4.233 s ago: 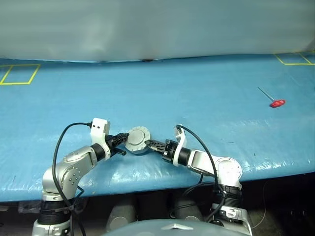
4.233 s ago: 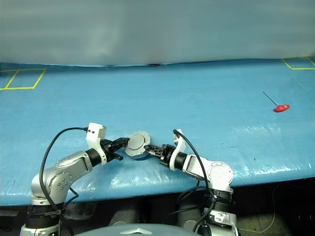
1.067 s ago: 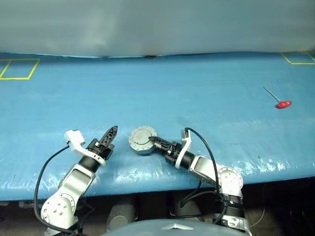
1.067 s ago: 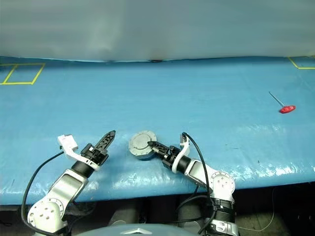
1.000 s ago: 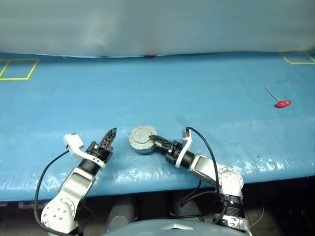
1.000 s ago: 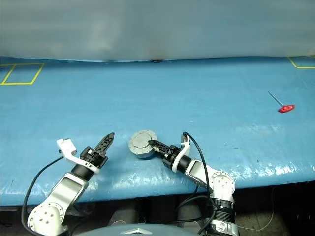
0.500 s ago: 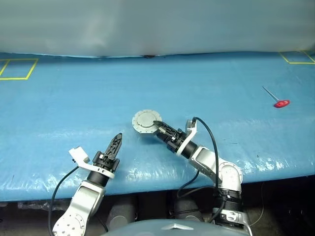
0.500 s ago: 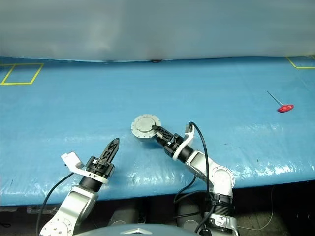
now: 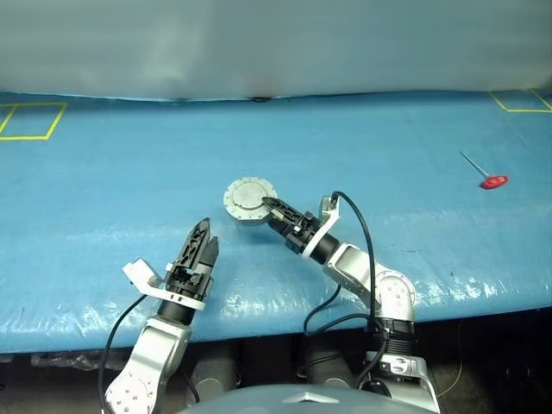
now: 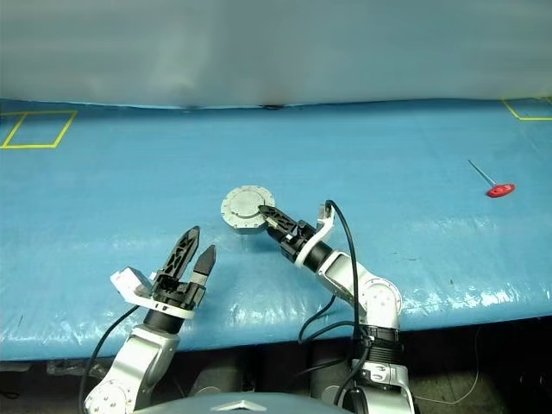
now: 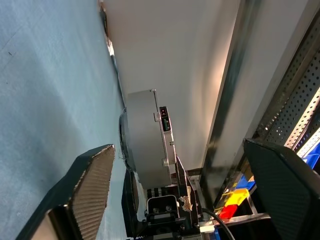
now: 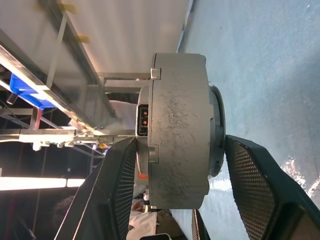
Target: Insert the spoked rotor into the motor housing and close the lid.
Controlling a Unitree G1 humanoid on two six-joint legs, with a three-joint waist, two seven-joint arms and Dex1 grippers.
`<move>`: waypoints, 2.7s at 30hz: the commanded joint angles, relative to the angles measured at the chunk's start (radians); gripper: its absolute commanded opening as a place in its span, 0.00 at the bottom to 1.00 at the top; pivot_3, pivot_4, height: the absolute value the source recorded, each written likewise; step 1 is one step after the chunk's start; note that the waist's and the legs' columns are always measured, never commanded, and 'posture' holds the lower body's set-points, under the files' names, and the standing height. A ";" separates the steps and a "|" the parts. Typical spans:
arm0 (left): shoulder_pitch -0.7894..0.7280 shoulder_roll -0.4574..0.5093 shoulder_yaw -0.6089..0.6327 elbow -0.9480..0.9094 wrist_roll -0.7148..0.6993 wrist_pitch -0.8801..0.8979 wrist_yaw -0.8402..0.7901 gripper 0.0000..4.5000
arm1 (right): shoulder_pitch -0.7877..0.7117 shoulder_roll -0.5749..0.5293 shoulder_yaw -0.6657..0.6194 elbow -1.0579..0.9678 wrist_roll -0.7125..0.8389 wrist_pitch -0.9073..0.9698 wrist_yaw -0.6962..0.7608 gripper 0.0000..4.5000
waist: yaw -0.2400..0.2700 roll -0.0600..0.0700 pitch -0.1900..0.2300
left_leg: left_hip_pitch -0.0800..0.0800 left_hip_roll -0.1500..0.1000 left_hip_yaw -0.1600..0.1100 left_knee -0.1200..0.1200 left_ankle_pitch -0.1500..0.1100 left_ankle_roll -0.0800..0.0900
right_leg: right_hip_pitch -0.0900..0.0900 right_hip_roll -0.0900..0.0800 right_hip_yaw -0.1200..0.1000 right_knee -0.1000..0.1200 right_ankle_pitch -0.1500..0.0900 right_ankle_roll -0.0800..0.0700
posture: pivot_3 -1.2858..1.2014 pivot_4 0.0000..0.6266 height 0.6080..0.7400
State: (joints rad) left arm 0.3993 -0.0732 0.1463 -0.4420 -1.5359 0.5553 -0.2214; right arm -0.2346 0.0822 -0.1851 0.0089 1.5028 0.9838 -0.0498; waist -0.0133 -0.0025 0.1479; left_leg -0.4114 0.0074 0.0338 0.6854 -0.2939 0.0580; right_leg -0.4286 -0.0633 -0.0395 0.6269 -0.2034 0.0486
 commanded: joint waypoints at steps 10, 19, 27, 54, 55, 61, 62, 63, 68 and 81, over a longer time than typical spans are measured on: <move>-0.041 -0.014 -0.030 0.027 -0.026 -0.007 -0.009 1.00 | 0.012 0.024 0.097 -0.118 0.134 0.051 -0.007 0.53 | 0.000 0.000 0.000 | 0.000 0.000 0.000 0.001 0.000 0.000 | 0.000 0.000 0.000 0.000 0.001 0.001 | 0.52 0.24 1.00; -0.047 -0.022 -0.047 0.027 -0.027 -0.018 -0.010 1.00 | 0.080 -0.030 0.189 -0.163 0.186 0.086 -0.053 0.53 | 0.000 0.000 0.000 | 0.000 0.000 0.000 0.002 0.000 0.000 | 0.001 0.000 0.000 0.001 0.001 0.000 | 0.52 0.24 1.00; -0.035 -0.019 -0.057 0.019 -0.035 -0.023 -0.003 1.00 | 0.095 -0.064 0.204 -0.154 0.187 0.072 -0.054 0.53 | 0.001 0.000 0.000 | 0.000 0.000 0.000 0.006 0.000 0.001 | 0.002 0.001 0.001 0.001 0.001 -0.003 | 0.52 0.24 1.00; -0.029 -0.001 -0.038 0.039 -0.043 -0.008 -0.030 0.54 | 0.109 -0.088 0.205 -0.203 0.036 0.005 0.068 1.00 | 0.001 0.000 0.000 | 0.000 0.001 0.000 0.007 0.000 0.001 | 0.002 0.002 0.001 0.001 0.002 -0.003 | 0.52 0.24 1.00; -0.037 -0.003 -0.032 0.040 -0.041 -0.014 -0.026 0.54 | 0.111 -0.097 0.206 -0.209 0.027 0.003 0.074 1.00 | 0.001 0.000 0.000 | 0.000 0.001 0.000 0.007 0.000 0.001 | 0.002 0.002 0.001 0.001 0.002 -0.003 | 0.52 0.24 1.00; -0.071 -0.001 -0.004 0.035 -0.026 -0.047 0.002 0.54 | 0.140 -0.139 0.224 -0.249 -0.080 -0.022 0.136 1.00 | 0.002 0.000 0.000 | 0.000 0.001 0.001 0.008 0.000 0.001 | 0.002 0.002 0.002 0.002 0.002 -0.003 | 0.52 0.24 1.00; -0.078 0.001 0.004 0.035 -0.021 -0.056 0.013 0.54 | 0.147 -0.140 0.225 -0.256 -0.097 -0.030 0.146 1.00 | 0.002 0.000 0.000 | 0.000 0.001 0.001 0.008 0.000 0.001 | 0.002 0.002 0.002 0.002 0.002 -0.003 | 0.52 0.24 1.00; -0.086 0.000 0.013 0.036 -0.015 -0.067 0.028 0.54 | 0.153 -0.138 0.224 -0.259 -0.106 -0.037 0.152 1.00 | 0.002 0.000 0.000 | 0.000 0.001 0.001 0.008 0.000 0.001 | 0.002 0.002 0.002 0.002 0.002 -0.003 | 0.52 0.24 1.00; -0.130 0.009 0.062 0.034 -0.003 -0.111 0.078 0.54 | 0.155 -0.177 0.270 -0.302 -0.236 -0.064 0.224 1.00 | 0.002 0.000 -0.001 | 0.000 0.001 0.001 0.009 0.000 0.001 | 0.002 0.002 0.002 0.002 0.003 -0.003 | 0.52 0.24 1.00; -0.409 0.090 0.229 0.197 0.079 -0.217 0.282 0.54 | 0.141 -0.279 0.550 -0.370 -0.913 -0.526 0.488 1.00 | 0.005 -0.003 -0.002 | 0.002 0.000 0.000 0.012 0.003 -0.003 | 0.005 0.002 0.001 0.002 0.006 0.000 | 0.52 0.24 1.00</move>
State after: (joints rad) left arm 0.0411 -0.0090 0.3432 -0.2260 -1.4634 0.3604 0.0583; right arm -0.0951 -0.1972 0.3387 -0.3251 0.6774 0.5720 0.4023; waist -0.0086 -0.0053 0.1462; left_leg -0.4099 0.0072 0.0340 0.6978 -0.2903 0.0535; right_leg -0.4237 -0.0607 -0.0384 0.6288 -0.1974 0.0488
